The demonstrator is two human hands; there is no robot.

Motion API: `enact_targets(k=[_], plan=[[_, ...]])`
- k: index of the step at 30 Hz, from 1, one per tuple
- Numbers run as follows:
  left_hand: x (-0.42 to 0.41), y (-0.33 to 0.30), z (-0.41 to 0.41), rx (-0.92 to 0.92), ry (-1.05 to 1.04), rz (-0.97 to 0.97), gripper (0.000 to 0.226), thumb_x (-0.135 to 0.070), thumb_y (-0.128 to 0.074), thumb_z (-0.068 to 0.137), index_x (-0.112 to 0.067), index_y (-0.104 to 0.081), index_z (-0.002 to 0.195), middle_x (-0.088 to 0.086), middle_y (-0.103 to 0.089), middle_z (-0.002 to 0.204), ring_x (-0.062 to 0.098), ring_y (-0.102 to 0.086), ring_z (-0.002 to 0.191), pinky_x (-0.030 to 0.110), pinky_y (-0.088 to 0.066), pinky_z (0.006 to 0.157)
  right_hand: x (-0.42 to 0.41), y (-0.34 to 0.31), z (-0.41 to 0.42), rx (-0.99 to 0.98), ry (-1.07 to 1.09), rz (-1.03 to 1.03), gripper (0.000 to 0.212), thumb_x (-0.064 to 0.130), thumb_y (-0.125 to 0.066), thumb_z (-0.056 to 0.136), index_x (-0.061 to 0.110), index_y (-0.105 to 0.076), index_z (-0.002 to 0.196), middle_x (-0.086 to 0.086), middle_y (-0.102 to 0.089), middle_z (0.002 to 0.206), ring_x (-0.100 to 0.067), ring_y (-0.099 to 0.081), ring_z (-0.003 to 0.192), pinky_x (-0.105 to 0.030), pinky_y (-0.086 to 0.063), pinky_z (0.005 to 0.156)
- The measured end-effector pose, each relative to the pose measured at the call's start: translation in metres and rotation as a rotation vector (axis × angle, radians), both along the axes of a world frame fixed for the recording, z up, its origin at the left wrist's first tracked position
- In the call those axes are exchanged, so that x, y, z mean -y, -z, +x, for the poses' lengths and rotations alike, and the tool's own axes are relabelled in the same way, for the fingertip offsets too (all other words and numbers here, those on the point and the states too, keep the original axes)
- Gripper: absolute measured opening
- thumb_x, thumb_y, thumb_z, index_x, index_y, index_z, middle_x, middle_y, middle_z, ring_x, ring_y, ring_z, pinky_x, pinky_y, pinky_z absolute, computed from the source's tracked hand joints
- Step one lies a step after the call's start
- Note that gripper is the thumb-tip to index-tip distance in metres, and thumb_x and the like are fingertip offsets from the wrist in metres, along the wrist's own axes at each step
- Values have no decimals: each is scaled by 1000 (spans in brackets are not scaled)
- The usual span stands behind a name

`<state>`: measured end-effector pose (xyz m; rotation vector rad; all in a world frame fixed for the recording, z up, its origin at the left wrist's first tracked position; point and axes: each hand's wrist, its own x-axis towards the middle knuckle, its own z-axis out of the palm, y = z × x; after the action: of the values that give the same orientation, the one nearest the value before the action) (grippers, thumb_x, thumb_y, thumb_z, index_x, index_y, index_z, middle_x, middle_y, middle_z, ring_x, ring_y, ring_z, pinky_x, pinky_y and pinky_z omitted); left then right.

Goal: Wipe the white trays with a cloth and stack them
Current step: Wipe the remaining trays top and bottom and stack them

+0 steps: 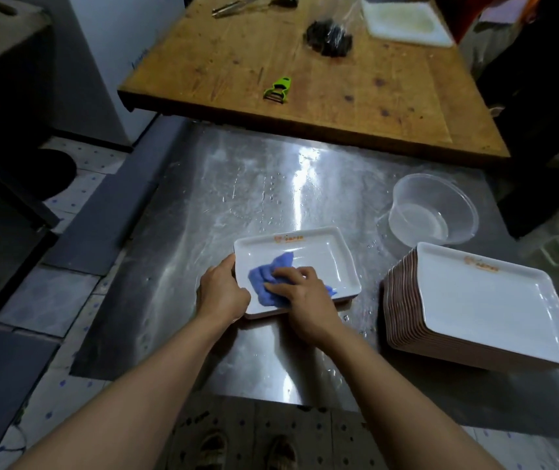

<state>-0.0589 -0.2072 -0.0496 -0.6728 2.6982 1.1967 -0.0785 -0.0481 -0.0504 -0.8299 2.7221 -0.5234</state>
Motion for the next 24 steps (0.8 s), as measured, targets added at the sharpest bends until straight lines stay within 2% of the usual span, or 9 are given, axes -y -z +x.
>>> enact_targets(k=[5, 8, 11, 13, 15, 17, 20, 22, 24], plan=[[-4, -3, 0, 49, -20, -57, 56, -3, -52, 72, -27, -54, 122, 7, -61, 107, 29, -57, 97, 36, -50, 82, -48, -15, -6, -35, 249, 187, 47, 14, -38, 88, 29, -56, 129, 7, -40, 141, -26, -38, 115, -31, -30, 91], [-4, -5, 0, 52, -14, -75, 54, -2, -52, 73, -25, -54, 122, 7, -61, 108, 30, -56, 97, 36, -50, 80, -51, -20, -4, -111, 311, 335, 37, 13, -40, 93, 21, -53, 127, 0, -38, 140, -27, -37, 118, -33, -33, 89], [-7, -9, -1, 81, 2, -163, 49, -4, -55, 77, -20, -47, 122, 11, -54, 113, 30, -54, 95, 33, -45, 73, -49, -27, 1, -130, 358, 365, 33, 8, -34, 95, 10, -50, 124, -7, -41, 134, -29, -35, 120, -34, -40, 84], [-14, -13, 2, 95, 13, -282, 51, -6, -57, 79, -18, -41, 126, 12, -46, 118, 31, -53, 96, 35, -43, 73, -51, -33, 4, -102, 376, 345, 32, 6, -34, 95, 8, -51, 122, -8, -42, 131, -29, -34, 122, -32, -42, 83], [-24, -15, 7, 47, 52, -393, 55, -14, -61, 82, -19, -38, 131, 9, -41, 123, 29, -49, 108, 39, -44, 80, -55, -38, 8, -98, 402, 311, 32, 3, -37, 92, 9, -54, 119, -9, -43, 129, -28, -34, 121, -28, -39, 83], [-38, -13, 11, -56, 168, -439, 53, -26, -63, 83, -23, -43, 132, 2, -41, 124, 22, -40, 117, 36, -43, 84, -60, -43, 13, -106, 441, 230, 34, -2, -40, 87, 8, -56, 115, -9, -44, 128, -28, -35, 118, -26, -35, 83], [-60, -9, 9, -104, 426, -445, 42, -39, -63, 84, -27, -54, 123, -4, -47, 120, 17, -38, 116, 31, -39, 86, -66, -53, 18, -129, 523, 74, 35, -6, -43, 81, 5, -60, 111, -12, -47, 125, -29, -40, 113, -27, -33, 86], [-72, -5, 8, -90, 536, -499, 32, -40, -62, 85, -26, -60, 113, -4, -49, 116, 18, -40, 114, 30, -38, 82, -69, -59, 19, -152, 562, -24, 32, -6, -47, 80, 1, -63, 106, -16, -51, 122, -31, -44, 109, -30, -34, 86], [-80, -1, 8, -94, 543, -538, 21, -33, -56, 89, -23, -62, 106, -4, -51, 112, 18, -43, 110, 28, -37, 70, -72, -64, 19, -156, 595, -113, 27, -6, -51, 79, -2, -65, 102, -19, -54, 119, -33, -48, 107, -32, -37, 85]])
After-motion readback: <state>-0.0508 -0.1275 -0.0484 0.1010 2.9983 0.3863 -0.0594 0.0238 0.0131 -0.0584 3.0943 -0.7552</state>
